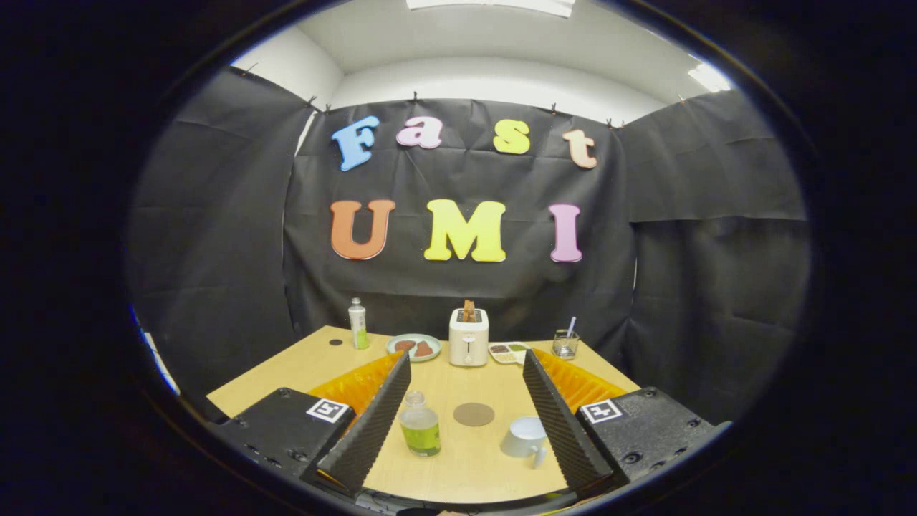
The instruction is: Take the bottle from table, then pour the juice into the cup, finally place the bottle on the coaster
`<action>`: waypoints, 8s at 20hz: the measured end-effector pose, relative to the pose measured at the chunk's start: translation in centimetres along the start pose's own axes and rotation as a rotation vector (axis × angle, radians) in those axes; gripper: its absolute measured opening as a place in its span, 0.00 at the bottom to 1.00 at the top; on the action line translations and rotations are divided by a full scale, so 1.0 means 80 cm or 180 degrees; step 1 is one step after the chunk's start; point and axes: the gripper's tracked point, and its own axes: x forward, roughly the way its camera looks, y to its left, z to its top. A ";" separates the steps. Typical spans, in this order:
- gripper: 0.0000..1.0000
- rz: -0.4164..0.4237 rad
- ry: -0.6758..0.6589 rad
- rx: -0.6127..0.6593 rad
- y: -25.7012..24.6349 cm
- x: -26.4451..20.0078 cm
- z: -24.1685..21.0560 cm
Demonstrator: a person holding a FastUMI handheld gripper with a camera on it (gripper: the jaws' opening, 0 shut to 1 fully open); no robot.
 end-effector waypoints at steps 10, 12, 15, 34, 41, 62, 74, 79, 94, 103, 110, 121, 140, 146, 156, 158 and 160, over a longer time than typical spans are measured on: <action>1.00 0.0136 -0.0115 0.0093 0.025 0.035 -0.035; 1.00 0.0169 -0.0161 0.0152 0.030 0.046 -0.048; 1.00 0.0085 -0.0051 0.0194 0.026 0.067 -0.087; 1.00 0.0169 0.0186 -0.0016 0.096 0.178 -0.233; 0.83 0.0193 0.0153 -0.0003 0.109 0.218 -0.245; 0.80 0.0683 0.0194 0.1506 0.086 0.195 -0.202; 0.80 0.0958 0.0170 0.2848 0.057 0.189 -0.180; 0.79 0.1051 0.0182 0.3517 0.037 0.190 -0.182; 0.79 0.1219 0.0181 0.4830 0.003 0.201 -0.176; 0.79 0.1331 0.0080 0.5203 -0.015 0.201 -0.165; 0.79 0.1377 0.0056 0.5430 -0.021 0.201 -0.155; 0.79 0.1458 -0.0029 0.5664 -0.029 0.194 -0.131; 0.79 0.1523 -0.0025 0.5975 -0.033 0.195 -0.135; 0.79 0.1569 -0.0104 0.6191 -0.038 0.192 -0.130; 0.79 0.1552 -0.0119 0.6357 -0.047 0.200 -0.134; 0.79 0.1552 -0.0126 0.6429 -0.050 0.202 -0.135; 0.79 0.1560 -0.0122 0.6517 -0.051 0.204 -0.135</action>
